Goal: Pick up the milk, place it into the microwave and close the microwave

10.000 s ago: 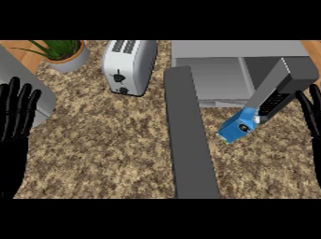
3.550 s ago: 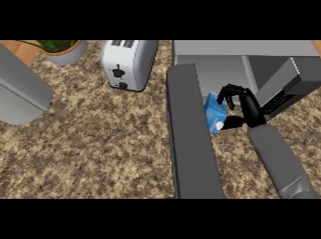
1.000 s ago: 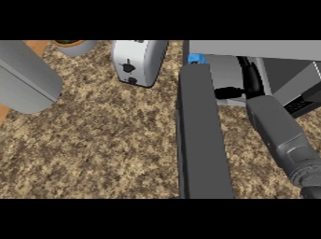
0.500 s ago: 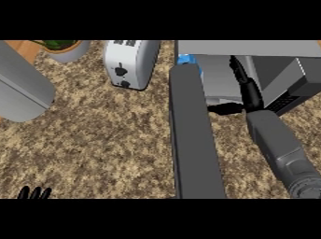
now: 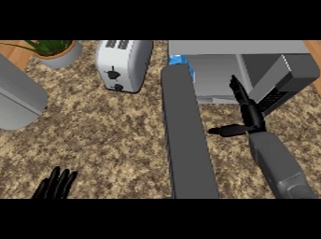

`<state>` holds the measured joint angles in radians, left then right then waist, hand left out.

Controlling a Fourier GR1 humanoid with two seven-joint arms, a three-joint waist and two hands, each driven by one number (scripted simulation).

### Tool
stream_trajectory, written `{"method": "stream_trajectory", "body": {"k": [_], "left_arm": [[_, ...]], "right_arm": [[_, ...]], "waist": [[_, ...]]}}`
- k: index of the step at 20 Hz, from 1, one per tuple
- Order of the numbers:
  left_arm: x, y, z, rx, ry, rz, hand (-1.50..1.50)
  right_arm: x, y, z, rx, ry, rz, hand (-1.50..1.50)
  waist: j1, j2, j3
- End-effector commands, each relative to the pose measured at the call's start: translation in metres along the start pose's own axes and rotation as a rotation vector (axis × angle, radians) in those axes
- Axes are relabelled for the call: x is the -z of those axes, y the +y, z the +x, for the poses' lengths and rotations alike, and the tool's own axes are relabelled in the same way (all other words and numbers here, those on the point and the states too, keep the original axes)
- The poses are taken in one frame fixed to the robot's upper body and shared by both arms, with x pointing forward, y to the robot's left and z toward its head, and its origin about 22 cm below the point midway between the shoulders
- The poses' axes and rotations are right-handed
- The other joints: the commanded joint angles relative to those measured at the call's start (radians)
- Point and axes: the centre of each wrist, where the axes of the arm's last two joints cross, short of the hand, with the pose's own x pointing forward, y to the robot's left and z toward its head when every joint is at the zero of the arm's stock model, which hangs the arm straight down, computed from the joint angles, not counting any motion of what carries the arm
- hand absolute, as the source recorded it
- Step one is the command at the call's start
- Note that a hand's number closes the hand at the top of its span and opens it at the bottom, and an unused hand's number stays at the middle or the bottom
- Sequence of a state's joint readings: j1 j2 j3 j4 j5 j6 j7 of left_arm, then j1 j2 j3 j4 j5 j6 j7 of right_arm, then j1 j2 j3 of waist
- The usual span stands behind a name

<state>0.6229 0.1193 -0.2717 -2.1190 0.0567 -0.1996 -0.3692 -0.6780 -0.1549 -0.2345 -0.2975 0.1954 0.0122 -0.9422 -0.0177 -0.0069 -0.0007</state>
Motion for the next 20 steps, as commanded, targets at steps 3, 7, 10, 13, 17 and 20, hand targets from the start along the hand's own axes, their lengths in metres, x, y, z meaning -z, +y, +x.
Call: {"method": "stream_trajectory", "body": {"k": [3, 7, 10, 13, 17, 20], "left_arm": [[0.025, -0.031, -0.014, -0.005, 0.071, -0.113, 1.5], [0.039, -0.027, -0.029, 0.037, 0.113, -0.145, 1.5], [0.065, -0.051, -0.038, 0.046, 0.125, -0.195, 1.5], [0.081, -0.049, -0.049, 0.103, 0.139, -0.211, 1.5], [0.103, -0.061, -0.06, 0.156, 0.149, -0.286, 1.5], [0.126, -0.067, -0.078, 0.148, 0.228, -0.395, 1.5]], "right_arm": [[-0.053, -0.004, -0.019, 0.107, 0.007, 0.006, -1.5], [-0.067, -0.02, -0.01, 0.113, -0.016, 0.009, -1.5], [-0.089, -0.03, -0.005, 0.094, -0.019, -0.002, -1.5], [-0.131, -0.045, 0.0, 0.088, -0.029, -0.018, -1.5], [-0.161, -0.07, 0.022, 0.029, -0.017, -0.066, -1.5], [-0.176, -0.083, 0.031, -0.018, -0.018, -0.063, -1.5]], "waist": [[-0.017, -0.002, 0.0], [-0.039, -0.01, -0.003], [-0.024, -0.002, -0.002], [-0.034, -0.002, -0.002], [-0.022, 0.002, -0.002], [-0.025, 0.006, -0.001]]}}
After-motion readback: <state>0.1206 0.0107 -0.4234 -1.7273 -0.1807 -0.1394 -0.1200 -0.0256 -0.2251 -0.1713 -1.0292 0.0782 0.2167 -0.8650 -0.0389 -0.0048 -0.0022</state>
